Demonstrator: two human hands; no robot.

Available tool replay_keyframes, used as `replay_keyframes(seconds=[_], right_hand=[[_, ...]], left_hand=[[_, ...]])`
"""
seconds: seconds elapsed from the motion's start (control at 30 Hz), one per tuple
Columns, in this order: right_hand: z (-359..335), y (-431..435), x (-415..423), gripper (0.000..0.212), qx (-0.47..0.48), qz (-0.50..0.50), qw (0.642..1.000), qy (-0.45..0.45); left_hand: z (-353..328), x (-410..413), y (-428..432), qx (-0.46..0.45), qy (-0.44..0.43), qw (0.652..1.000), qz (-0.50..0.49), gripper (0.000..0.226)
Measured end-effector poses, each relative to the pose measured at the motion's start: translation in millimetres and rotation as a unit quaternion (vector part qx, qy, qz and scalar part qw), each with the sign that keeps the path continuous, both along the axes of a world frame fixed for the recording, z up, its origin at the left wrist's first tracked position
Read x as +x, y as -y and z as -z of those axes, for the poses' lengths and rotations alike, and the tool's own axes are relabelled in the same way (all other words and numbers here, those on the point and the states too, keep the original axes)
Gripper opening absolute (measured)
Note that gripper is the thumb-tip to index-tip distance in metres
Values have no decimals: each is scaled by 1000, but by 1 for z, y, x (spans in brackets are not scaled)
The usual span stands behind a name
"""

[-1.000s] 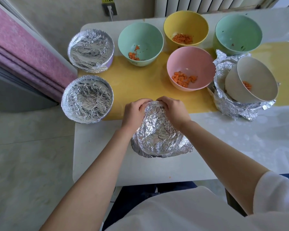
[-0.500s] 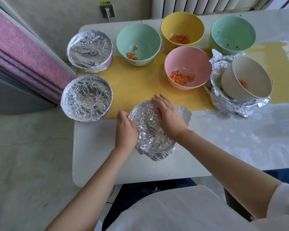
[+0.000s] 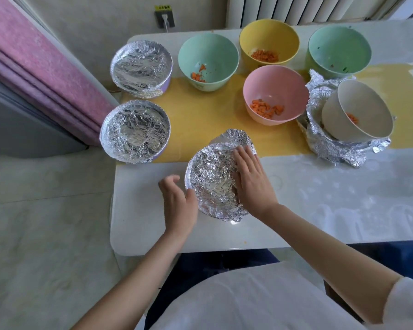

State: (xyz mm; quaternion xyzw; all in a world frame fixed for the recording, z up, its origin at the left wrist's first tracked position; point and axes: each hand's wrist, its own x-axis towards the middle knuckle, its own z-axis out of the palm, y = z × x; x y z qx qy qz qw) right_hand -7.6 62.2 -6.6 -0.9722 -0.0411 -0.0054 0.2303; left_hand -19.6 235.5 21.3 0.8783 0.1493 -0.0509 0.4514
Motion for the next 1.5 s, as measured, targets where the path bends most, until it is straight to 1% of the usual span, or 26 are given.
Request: replay_keyframes(seconds=[0.07,0.13,0.17,0.27,0.37,0.4,0.47,0.53,0.7,0.83,0.97,1.1,1.2,1.23,1.3,1.37,1.4,1.43,1.5], right_hand=[[-2,1,1,46,23,4,1000,-3],[-3,1,3,44,58,17,998,-11],[-3,1,4,43,77,27,997,-15],[-2,-1,3,42,144,71,987,-16],[-1,-2,4,48,193,119,974,-3],[0,-2,5,46,217,142,966,-5],[-2,-2,9,37,283,203,937,-19],[-2,1,13,31,317,250,914,-44],[3,2,14,31,309,257,914,-61],[5,1,14,31,295,257,919,-48],[5,-1,14,30,282,255,924,-39],[6,1,13,30,283,253,924,-37],[4,3,12,32,292,256,920,-57],[3,4,12,33,289,251,922,-64],[0,8,14,36,256,205,944,-37],[-5,10,24,38,202,117,972,9],[-6,10,33,38,183,68,981,19],[-6,10,42,38,168,24,985,18],[-9,9,59,37,152,-34,988,-16]], left_hand=[[0,15,2,21,64,996,58,29],[3,30,7,14,80,991,105,33],[7,36,10,8,80,990,112,34],[17,41,16,-4,75,994,84,35],[21,40,17,-13,84,995,43,35],[21,41,16,-18,85,996,34,35],[25,41,15,-29,88,995,22,34],[28,40,16,-45,83,996,8,33],[34,38,17,-84,69,994,-23,34],[36,39,18,-80,75,993,-35,33],[35,38,18,-98,80,991,-36,35],[35,39,16,-116,50,992,-23,36],[29,38,15,-122,18,992,-6,36],[28,39,13,-113,18,993,11,37],[25,42,10,-60,40,996,56,39],[21,53,11,5,95,987,129,42],[19,60,13,32,114,978,170,43],[15,66,15,55,122,969,207,42],[13,77,19,84,99,959,253,38]])
